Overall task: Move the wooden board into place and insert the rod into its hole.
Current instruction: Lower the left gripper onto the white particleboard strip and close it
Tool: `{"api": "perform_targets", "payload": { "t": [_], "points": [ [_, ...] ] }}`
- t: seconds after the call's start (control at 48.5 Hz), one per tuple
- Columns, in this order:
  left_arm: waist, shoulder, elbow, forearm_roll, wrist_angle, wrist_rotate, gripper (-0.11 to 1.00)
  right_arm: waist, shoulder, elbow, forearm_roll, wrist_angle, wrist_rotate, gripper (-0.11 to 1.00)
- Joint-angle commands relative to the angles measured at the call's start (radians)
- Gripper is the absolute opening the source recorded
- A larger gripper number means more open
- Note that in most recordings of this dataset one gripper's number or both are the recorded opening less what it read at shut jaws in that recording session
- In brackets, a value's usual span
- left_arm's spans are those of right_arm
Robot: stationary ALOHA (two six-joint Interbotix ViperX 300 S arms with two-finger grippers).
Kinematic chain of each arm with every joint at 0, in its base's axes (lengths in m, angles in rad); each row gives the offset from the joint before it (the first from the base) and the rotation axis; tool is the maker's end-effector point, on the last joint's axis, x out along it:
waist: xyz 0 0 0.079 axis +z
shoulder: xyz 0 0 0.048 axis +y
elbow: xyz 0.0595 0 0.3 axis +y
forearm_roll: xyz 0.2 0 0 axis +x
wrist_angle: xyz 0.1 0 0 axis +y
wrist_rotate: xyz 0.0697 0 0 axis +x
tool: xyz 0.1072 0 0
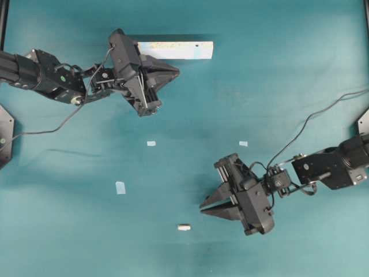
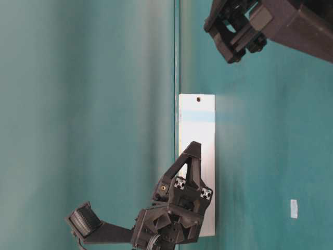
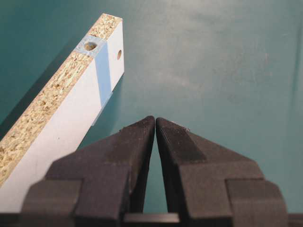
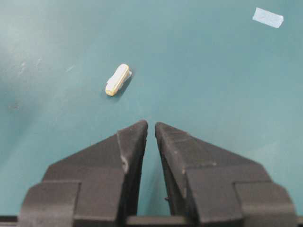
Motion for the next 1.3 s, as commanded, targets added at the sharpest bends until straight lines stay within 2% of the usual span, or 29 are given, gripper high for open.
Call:
{"api": "perform_targets", "payload": {
  "t": [0.0, 0.041, 0.103, 0.185, 0.412, 0.598, 0.639, 0.701, 0.865, 0.927, 1.175, 1.278],
  "points": [
    [-0.018, -0.063, -0.018, 0.032, 0.046, -0.009, 0.16, 0.002, -0.034, -0.015, 0.0, 0.0, 0.002, 0.24],
    [-0.017, -0.075, -0.028, 0.032, 0.083, -0.009, 0.13, 0.003, -0.041, -0.02, 0.0, 0.009, 0.002, 0.22],
    [-0.017, -0.095, -0.041, 0.032, 0.149, -0.009, 0.01, 0.005, -0.058, -0.031, 0.0, 0.029, 0.002, 0.09],
    [-0.017, -0.118, -0.061, 0.034, 0.227, -0.008, 0.0, 0.012, -0.083, -0.046, 0.0, 0.063, 0.006, 0.0],
    [-0.014, -0.135, -0.084, 0.035, 0.302, -0.006, 0.0, 0.034, -0.127, -0.074, -0.005, 0.204, 0.011, 0.0],
    [-0.014, -0.15, -0.092, 0.038, 0.396, 0.009, 0.02, 0.049, -0.127, -0.069, -0.006, 0.245, 0.011, 0.0],
    [-0.014, -0.161, -0.094, 0.041, 0.433, 0.018, 0.08, 0.052, -0.129, -0.067, -0.006, 0.247, 0.011, 0.0],
    [-0.012, -0.19, -0.095, 0.046, 0.499, 0.051, 0.24, 0.055, -0.127, -0.067, -0.006, 0.247, 0.011, 0.0],
    [-0.003, -0.311, -0.094, 0.046, 0.666, 0.198, 0.66, 0.055, -0.127, -0.066, -0.006, 0.249, 0.011, 0.0],
    [0.012, -0.354, -0.091, 0.046, 0.703, 0.219, 0.79, 0.055, -0.129, -0.066, -0.006, 0.249, 0.011, 0.0],
    [0.137, -0.426, -0.078, 0.046, 0.79, 0.247, 0.87, 0.055, -0.132, -0.066, -0.006, 0.249, 0.012, 0.0],
    [0.161, -0.411, -0.083, 0.046, 0.81, 0.275, 0.88, 0.055, -0.135, -0.069, -0.006, 0.258, 0.012, 0.16]
  ]
}}
